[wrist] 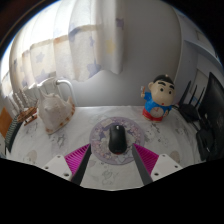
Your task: Arrange mouse
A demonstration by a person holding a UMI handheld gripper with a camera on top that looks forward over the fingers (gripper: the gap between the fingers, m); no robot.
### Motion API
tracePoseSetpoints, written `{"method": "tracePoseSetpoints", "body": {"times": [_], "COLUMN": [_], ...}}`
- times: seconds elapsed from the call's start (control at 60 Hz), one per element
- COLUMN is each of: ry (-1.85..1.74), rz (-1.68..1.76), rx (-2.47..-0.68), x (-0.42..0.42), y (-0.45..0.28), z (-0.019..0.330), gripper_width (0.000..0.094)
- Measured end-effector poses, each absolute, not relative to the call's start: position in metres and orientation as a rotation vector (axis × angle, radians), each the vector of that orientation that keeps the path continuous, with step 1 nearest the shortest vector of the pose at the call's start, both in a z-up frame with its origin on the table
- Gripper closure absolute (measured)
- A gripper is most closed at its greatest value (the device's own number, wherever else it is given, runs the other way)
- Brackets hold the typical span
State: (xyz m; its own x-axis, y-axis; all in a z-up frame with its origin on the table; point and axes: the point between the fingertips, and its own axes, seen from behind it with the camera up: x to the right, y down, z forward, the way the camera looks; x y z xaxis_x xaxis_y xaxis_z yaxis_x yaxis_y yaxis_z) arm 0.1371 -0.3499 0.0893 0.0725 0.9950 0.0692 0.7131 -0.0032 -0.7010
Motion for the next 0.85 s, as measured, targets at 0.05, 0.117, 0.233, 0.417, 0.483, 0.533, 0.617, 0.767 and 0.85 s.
{"method": "tracePoseSetpoints", "body": {"times": [0.05, 0.117, 0.233, 0.417, 0.483, 0.533, 0.617, 0.767, 0.85], "ry": [-1.708, -1.701, -1.733, -1.730, -1.726, -1.723, -1.709, -1.722, -1.740], "rz": [0.618, 0.599, 0.580, 0.633, 0.611, 0.605, 0.610, 0.622, 0.623], "rx": [-1.764, -1.741, -1.692, -1.713, -1.697, -1.690, -1.698, -1.704, -1.717], "x": [0.161, 0.208, 0.253, 0.284, 0.284, 0.282, 0.281, 0.283, 0.287], "y": [-0.356, -0.368, -0.379, -0.396, -0.393, -0.391, -0.390, -0.397, -0.403], "z": [0.107, 0.140, 0.161, 0.175, 0.177, 0.178, 0.178, 0.175, 0.170], "gripper_width": [0.0089, 0.0079, 0.0079, 0.0082, 0.0080, 0.0082, 0.0082, 0.0081, 0.0083]}}
